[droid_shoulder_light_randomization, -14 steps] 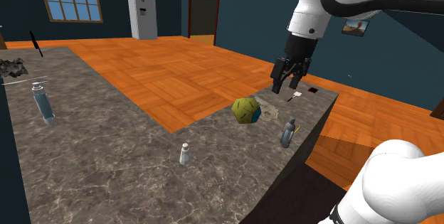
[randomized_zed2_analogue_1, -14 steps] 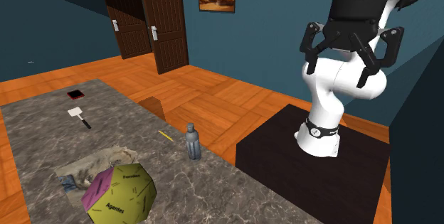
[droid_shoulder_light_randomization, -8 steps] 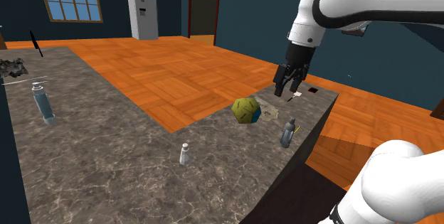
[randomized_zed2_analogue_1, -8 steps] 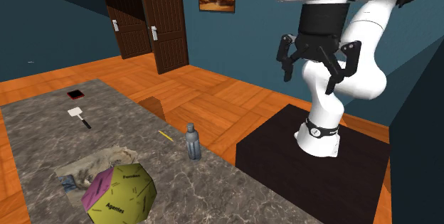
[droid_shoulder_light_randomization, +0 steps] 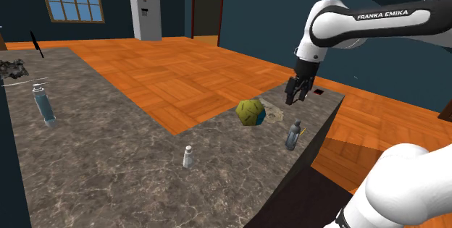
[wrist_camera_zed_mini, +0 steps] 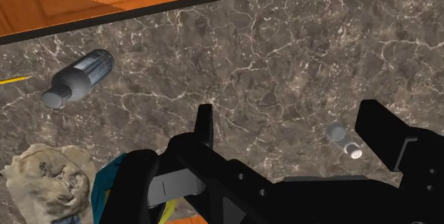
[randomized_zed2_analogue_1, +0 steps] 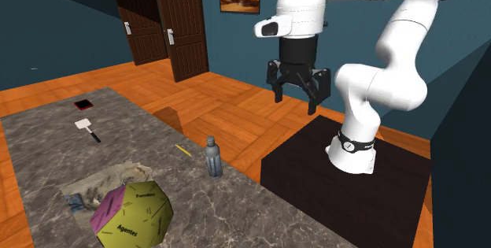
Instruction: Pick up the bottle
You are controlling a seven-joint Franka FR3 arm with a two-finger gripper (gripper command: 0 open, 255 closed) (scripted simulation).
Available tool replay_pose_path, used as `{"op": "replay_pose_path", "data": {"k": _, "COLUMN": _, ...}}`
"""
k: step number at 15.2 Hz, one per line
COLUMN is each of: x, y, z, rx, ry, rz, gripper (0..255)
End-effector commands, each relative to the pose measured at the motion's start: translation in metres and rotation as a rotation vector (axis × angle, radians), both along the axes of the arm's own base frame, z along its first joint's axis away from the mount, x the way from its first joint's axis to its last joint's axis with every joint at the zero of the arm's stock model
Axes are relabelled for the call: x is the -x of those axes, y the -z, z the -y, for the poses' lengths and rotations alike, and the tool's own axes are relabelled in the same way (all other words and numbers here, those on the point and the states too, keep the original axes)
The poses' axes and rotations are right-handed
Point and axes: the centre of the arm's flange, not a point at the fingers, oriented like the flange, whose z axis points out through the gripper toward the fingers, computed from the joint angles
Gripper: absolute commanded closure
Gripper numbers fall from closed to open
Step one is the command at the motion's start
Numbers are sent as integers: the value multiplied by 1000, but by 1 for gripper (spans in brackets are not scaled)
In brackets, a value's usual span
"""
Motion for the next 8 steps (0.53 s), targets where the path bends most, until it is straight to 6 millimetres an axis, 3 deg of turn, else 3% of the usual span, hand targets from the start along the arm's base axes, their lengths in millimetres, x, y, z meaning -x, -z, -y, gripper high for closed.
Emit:
{"op": "replay_pose_path", "data": {"k": 1, "x": -8, "y": 14, "z": 23, "rx": -5, "ry": -8, "rz": -10, "gripper": 0}}
{"op": "replay_pose_path", "data": {"k": 8, "x": -30, "y": 67, "z": 101, "rx": -27, "ry": -34, "rz": -47, "gripper": 0}}
